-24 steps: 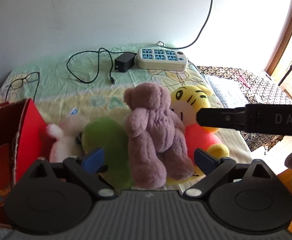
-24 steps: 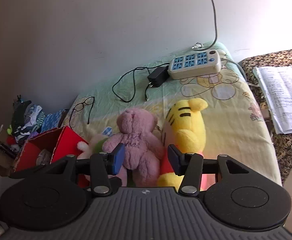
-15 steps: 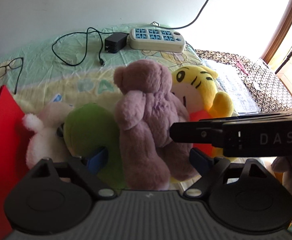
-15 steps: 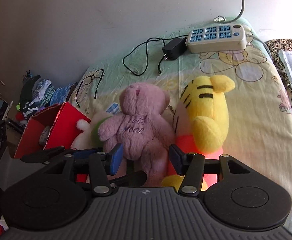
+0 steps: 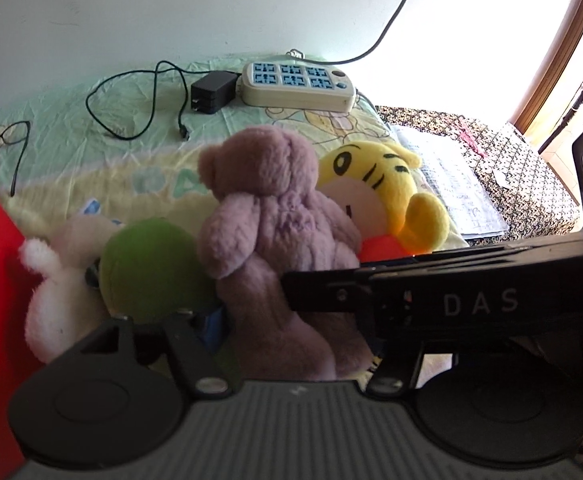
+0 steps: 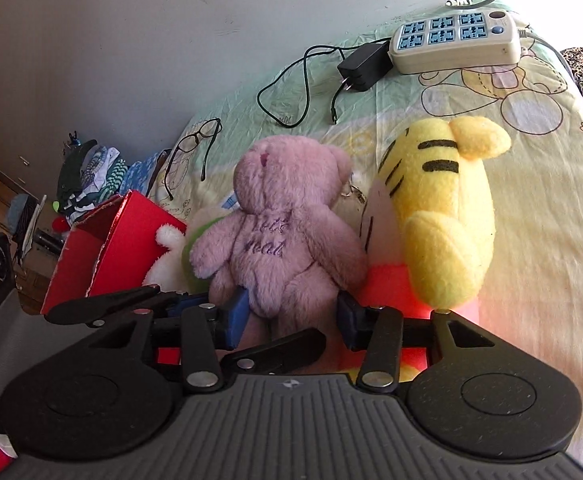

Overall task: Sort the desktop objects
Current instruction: 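Grasp the pink teddy bear with the right tool and lift it, then carry the pink teddy bear with the right tool over the red box, then lower the teddy bear into the red box and open the right tool, then move the right tool back toward the plush toys on the bed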

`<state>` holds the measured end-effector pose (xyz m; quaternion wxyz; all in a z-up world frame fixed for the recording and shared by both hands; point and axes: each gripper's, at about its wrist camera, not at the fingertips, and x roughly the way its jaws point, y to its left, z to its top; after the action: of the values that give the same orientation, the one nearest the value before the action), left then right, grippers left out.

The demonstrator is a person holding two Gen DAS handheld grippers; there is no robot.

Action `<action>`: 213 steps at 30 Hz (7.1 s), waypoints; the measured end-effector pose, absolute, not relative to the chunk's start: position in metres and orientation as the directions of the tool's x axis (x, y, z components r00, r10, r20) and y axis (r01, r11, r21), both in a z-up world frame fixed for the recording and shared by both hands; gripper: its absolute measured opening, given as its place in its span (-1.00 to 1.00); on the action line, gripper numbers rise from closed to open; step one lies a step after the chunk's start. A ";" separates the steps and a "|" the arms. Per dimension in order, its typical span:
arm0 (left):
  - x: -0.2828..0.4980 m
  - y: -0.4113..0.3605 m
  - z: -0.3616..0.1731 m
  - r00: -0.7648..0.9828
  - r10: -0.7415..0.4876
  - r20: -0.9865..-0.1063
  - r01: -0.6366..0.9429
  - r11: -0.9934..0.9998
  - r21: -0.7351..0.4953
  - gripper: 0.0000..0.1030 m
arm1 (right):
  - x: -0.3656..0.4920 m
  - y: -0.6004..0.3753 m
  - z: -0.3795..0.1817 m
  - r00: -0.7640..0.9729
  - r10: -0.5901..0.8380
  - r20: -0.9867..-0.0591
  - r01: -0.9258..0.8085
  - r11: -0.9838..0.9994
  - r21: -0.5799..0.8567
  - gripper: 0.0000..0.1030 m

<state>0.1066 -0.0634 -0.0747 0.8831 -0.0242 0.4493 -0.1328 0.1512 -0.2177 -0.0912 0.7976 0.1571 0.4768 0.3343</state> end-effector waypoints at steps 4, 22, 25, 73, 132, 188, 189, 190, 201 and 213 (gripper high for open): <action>0.100 -0.068 -0.067 0.575 -0.262 -0.775 0.221 0.962 -0.161 0.25 | 0.144 -0.220 -0.081 0.347 0.672 -0.654 -0.402 0.736 0.544 -0.12; 0.031 0.004 0.000 0.716 -0.289 -0.635 0.228 0.957 -0.179 0.24 | 0.093 -0.154 -0.016 0.440 0.706 -0.555 -0.544 0.701 0.461 -0.14; 0.024 0.039 0.008 0.728 -0.292 -0.620 0.233 0.956 -0.176 0.24 | 0.082 -0.120 -0.010 0.458 0.704 -0.542 -0.553 0.703 0.446 -0.14; -0.002 0.312 -0.040 0.627 -0.026 -0.779 0.062 0.998 0.017 0.22 | 0.075 0.161 -0.086 0.197 0.727 -0.657 -0.557 0.634 0.535 -0.07; 0.019 0.227 -0.035 0.522 0.135 -0.842 -0.048 0.990 0.130 0.65 | 0.054 0.051 -0.043 0.449 0.588 -0.673 -0.392 0.806 0.442 -0.50; 0.045 0.049 -0.013 0.516 0.261 -0.816 -0.154 0.965 0.211 0.82 | 0.092 -0.119 -0.038 0.407 0.673 -0.618 -0.411 0.739 0.534 -0.40; 0.044 0.048 -0.013 0.513 0.264 -0.817 -0.159 0.964 0.212 0.82 | 0.092 -0.120 -0.039 0.403 0.674 -0.618 -0.413 0.737 0.534 -0.39; 0.043 0.047 -0.013 0.512 0.267 -0.817 -0.166 0.963 0.211 0.82 | 0.092 -0.122 -0.039 0.399 0.676 -0.619 -0.416 0.735 0.535 -0.39; 0.033 0.013 -0.007 0.579 0.268 -0.770 -0.147 0.963 0.225 0.89 | 0.094 -0.157 -0.046 0.430 0.644 -0.633 -0.399 0.764 0.507 -0.39; 0.049 -0.043 -0.035 0.589 -0.008 -0.808 0.116 0.990 0.075 0.87 | 0.101 -0.220 -0.060 0.532 0.507 -0.678 -0.207 0.854 0.477 -0.38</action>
<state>0.0495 -0.0428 -0.0352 0.8894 0.0596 0.4519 -0.0349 0.1011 -0.2203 -0.0599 0.8582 0.1720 0.4367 0.2080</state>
